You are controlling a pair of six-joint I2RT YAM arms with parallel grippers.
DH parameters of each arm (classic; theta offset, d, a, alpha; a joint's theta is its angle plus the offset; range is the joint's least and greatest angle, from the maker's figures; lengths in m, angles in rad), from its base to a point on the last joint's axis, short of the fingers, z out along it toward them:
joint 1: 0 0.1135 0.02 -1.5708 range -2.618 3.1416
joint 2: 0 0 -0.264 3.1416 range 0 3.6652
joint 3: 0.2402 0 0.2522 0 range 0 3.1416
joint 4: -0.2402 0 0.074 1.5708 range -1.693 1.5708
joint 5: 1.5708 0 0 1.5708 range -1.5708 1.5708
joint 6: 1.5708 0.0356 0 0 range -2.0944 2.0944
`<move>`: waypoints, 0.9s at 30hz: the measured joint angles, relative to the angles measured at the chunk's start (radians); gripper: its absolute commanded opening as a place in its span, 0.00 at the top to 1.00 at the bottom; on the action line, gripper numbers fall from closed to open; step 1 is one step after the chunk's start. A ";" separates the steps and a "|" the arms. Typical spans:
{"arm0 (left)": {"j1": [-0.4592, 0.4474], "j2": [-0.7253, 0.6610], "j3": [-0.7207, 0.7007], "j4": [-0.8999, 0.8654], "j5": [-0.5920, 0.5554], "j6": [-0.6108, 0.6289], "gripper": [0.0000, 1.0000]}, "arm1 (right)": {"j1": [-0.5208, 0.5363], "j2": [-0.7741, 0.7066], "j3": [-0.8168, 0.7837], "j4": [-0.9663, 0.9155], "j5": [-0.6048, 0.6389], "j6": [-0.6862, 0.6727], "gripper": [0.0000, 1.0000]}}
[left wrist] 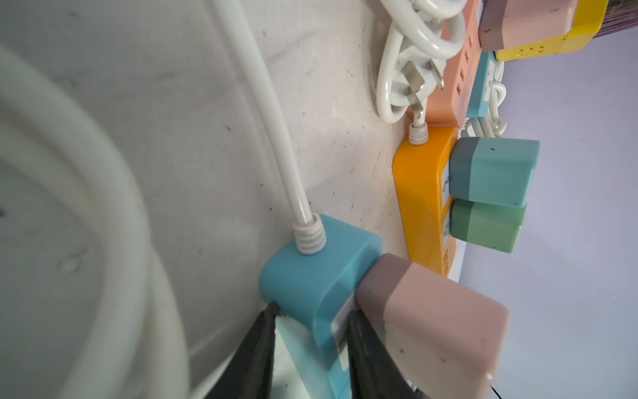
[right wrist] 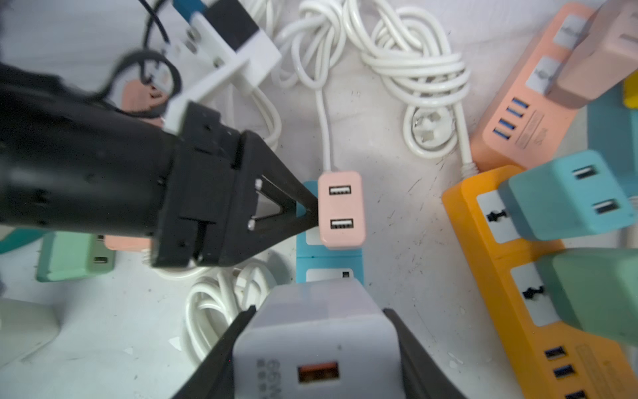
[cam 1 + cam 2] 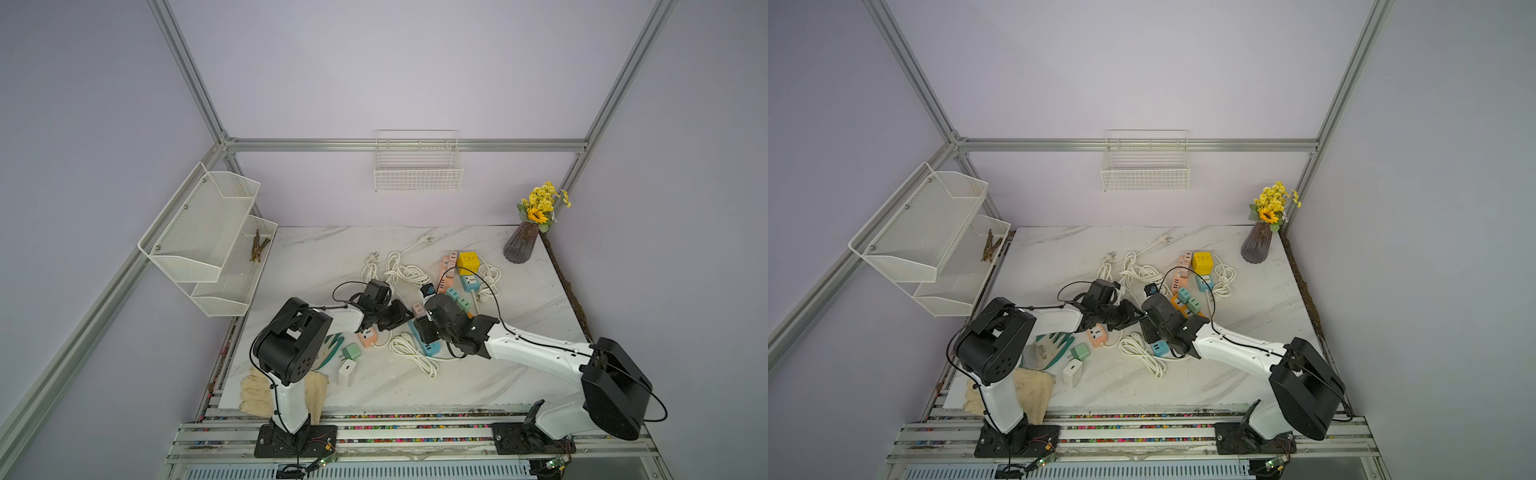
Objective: Pull the plug off the socket
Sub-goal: Remove the plug from the socket, then place the plug at the center of the board.
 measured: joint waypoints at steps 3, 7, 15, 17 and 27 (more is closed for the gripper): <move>0.000 -0.007 -0.002 0.001 -0.003 0.026 0.62 | -0.024 -0.061 -0.016 0.028 -0.036 -0.005 0.81; 0.000 -0.063 -0.050 -0.004 -0.032 0.083 0.59 | -0.071 -0.151 -0.087 0.074 -0.121 -0.020 0.81; 0.005 -0.392 -0.186 -0.014 -0.092 0.279 0.41 | -0.170 -0.319 -0.280 0.334 -0.491 -0.004 0.77; 0.012 -0.503 -0.218 -0.011 -0.130 0.326 0.35 | -0.175 -0.315 -0.306 0.405 -0.591 0.016 0.77; 0.079 -0.974 -0.495 0.082 -0.479 0.445 0.00 | -0.090 -0.065 -0.248 0.586 -0.924 0.037 0.75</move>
